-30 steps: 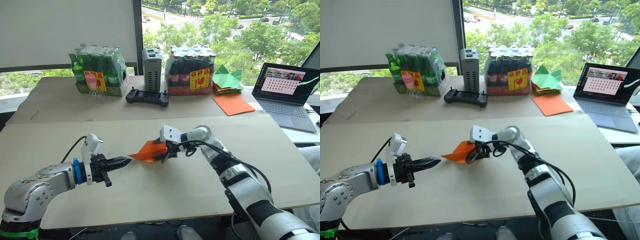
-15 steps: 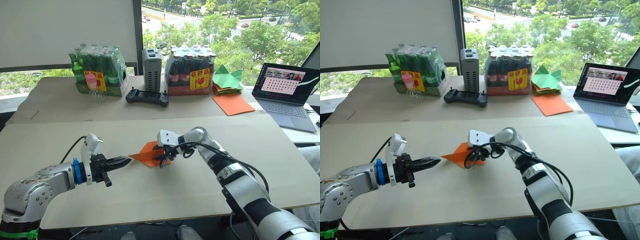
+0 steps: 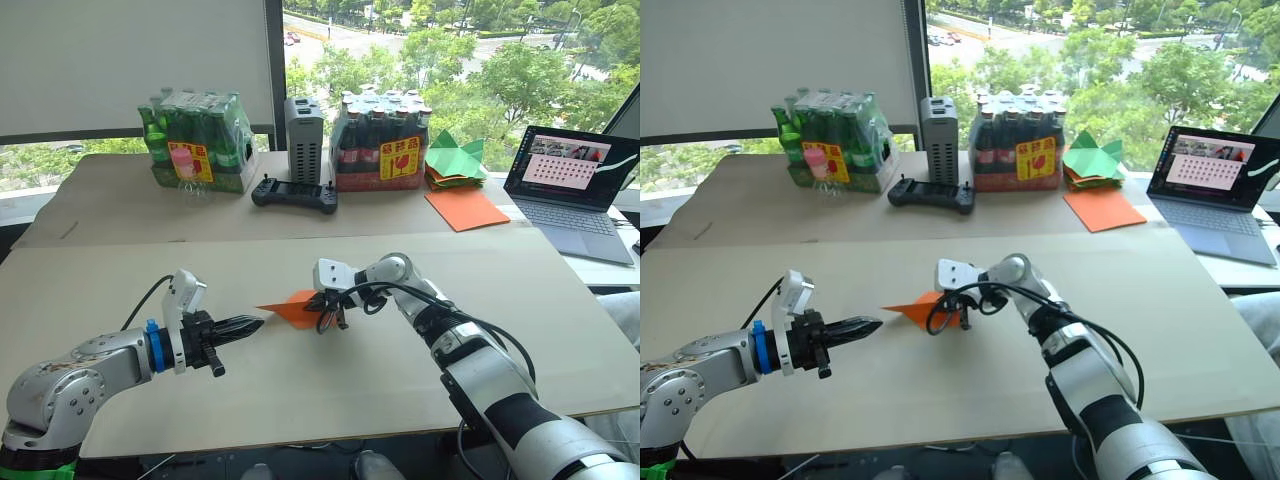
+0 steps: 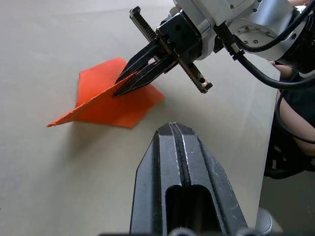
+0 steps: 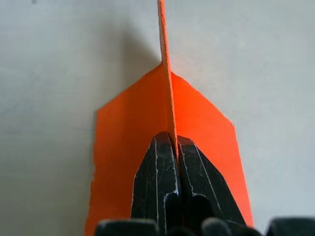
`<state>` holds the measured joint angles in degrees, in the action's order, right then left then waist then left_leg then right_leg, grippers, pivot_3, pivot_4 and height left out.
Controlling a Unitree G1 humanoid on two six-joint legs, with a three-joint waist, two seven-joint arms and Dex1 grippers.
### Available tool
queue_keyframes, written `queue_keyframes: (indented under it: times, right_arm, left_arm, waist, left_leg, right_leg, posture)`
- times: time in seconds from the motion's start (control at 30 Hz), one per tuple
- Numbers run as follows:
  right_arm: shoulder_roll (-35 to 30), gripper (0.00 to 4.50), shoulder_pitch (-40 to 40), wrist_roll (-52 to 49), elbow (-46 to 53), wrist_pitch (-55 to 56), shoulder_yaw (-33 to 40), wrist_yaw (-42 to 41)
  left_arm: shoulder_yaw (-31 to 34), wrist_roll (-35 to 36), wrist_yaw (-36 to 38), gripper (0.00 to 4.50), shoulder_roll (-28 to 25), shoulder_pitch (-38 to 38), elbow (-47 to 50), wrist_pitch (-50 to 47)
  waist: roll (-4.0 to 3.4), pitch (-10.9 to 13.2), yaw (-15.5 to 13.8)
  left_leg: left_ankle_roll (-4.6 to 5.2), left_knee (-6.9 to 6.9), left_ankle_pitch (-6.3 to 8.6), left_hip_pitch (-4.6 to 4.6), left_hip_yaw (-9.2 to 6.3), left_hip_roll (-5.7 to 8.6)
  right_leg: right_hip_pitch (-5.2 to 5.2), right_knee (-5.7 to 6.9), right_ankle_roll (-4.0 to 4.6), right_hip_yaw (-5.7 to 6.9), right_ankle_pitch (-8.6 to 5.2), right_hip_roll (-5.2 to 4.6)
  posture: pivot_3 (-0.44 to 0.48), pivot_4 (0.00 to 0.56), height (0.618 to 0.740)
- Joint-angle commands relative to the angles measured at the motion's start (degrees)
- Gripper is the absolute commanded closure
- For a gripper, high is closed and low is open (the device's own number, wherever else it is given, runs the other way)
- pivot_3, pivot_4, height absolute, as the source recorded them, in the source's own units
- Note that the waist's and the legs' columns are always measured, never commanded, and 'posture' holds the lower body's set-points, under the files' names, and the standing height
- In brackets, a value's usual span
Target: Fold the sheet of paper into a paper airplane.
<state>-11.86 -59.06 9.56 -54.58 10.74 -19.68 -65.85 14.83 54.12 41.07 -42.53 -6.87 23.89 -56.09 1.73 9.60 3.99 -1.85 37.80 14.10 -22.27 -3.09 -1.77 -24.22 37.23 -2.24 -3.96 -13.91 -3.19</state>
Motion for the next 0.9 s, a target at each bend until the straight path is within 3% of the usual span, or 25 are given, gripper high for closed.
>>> queue_keyframes:
  times: [0.03,0.2,0.47,0.9]
  right_arm:
    - [-2.85,4.46,-1.07,-3.50,5.80,-7.65,4.62,1.02]
    - [-7.93,4.46,2.76,-6.04,18.50,-22.79,9.72,4.53]
    - [-16.74,4.46,15.09,-6.75,41.74,-47.07,18.49,16.86]
    - [-20.30,4.46,21.98,-6.60,46.01,-58.00,29.06,37.81]
  left_arm:
    - [1.42,0.95,-0.08,4.50,-0.23,-0.62,1.75,1.00]
    - [0.91,0.82,0.76,4.50,-0.38,-1.25,1.33,1.37]
    - [-0.72,-0.35,2.76,4.50,-0.85,-4.18,-1.07,2.14]
    - [-4.47,-2.93,6.50,4.50,-0.19,-9.10,-4.74,3.16]
  waist:
    - [-0.01,0.00,-0.01]
    - [-0.02,0.01,-0.35]
    - [-0.02,0.02,-1.11]
    - [-0.02,0.02,-0.94]
  left_leg:
    - [0.00,0.00,0.00,0.00,0.00,0.01]
    - [0.00,0.00,0.00,-0.04,-0.01,0.03]
    - [0.00,-0.01,0.00,-0.05,0.03,0.05]
    - [0.01,-0.01,0.00,-0.06,0.08,0.05]
  right_leg:
    - [0.00,0.00,0.00,0.00,0.00,-0.01]
    - [-0.01,-0.03,0.00,0.01,0.00,-0.04]
    - [-0.01,-0.05,-0.01,0.00,0.00,-0.04]
    - [0.00,-0.10,-0.02,-0.03,-0.01,-0.02]
  posture:
    - [0.000,0.150,0.740]
    - [0.000,0.150,0.740]
    - [0.000,0.150,0.740]
    - [0.000,0.150,0.740]
